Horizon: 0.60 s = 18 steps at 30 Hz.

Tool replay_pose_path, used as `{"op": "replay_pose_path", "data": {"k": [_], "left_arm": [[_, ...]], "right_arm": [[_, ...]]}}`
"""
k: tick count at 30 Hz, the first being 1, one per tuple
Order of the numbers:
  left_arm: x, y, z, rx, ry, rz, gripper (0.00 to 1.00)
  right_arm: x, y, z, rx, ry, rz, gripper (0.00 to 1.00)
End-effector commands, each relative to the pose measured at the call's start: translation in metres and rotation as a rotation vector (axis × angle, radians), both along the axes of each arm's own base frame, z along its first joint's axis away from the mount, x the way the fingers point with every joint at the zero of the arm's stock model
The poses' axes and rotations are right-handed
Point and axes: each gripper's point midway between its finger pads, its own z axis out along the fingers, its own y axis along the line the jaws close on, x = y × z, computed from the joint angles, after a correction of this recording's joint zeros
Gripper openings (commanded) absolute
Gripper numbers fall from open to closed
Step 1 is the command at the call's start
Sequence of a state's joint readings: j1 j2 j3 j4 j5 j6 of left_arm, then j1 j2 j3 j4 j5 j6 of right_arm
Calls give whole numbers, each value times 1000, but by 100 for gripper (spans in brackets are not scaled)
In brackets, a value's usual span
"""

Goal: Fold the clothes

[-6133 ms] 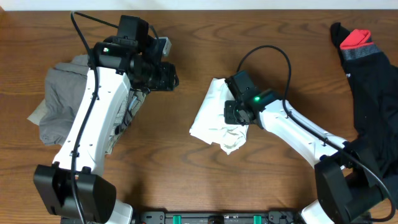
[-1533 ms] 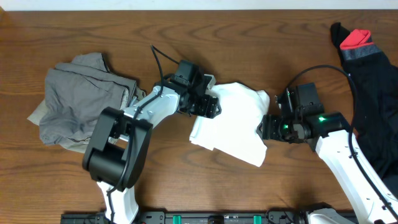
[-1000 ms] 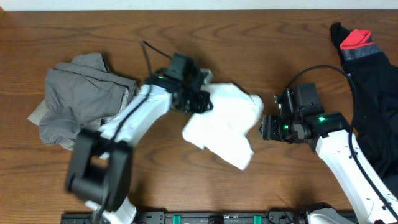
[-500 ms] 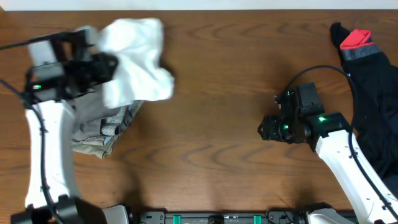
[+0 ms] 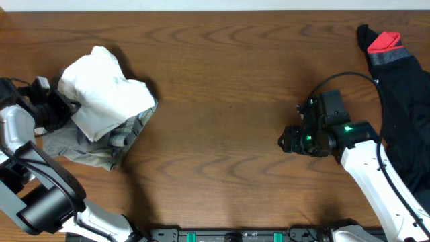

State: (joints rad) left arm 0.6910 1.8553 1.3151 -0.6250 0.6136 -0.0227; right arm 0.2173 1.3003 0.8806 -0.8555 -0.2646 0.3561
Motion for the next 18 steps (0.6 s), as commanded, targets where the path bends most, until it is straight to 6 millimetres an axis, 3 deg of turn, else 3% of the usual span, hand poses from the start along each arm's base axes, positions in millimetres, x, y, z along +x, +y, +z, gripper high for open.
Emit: {"op": "replay_pose_path", "data": {"k": [1,2,3,6,9,13,16,18], "left_arm": [[-5,10,9,27,-4,26,53],[-8,11,12,24,0,40,65],[-10,11,17,23,-2,50,71],[-13,9,40,42,-31,55,80],[-11,-7,85,31,-140,9,87],[-19,-55,159,18,-305,-154,89],[-33,-100,199,97,-370,-317,89],[-42,-142,224,161,-430,-460,89]], "right_arm": [[2,3,8,31,-12,-13,59],[3,3,8,31,-12,-13,59],[2,3,8,31,-12,-13,59],[3,3,8,31,-12,-13,59],[4,3,9,30,-21,-8,61],[15,4,22,40,-71,-8,62],[31,5,51,46,-171,19,63],[40,6,79,53,-255,37,63]]}}
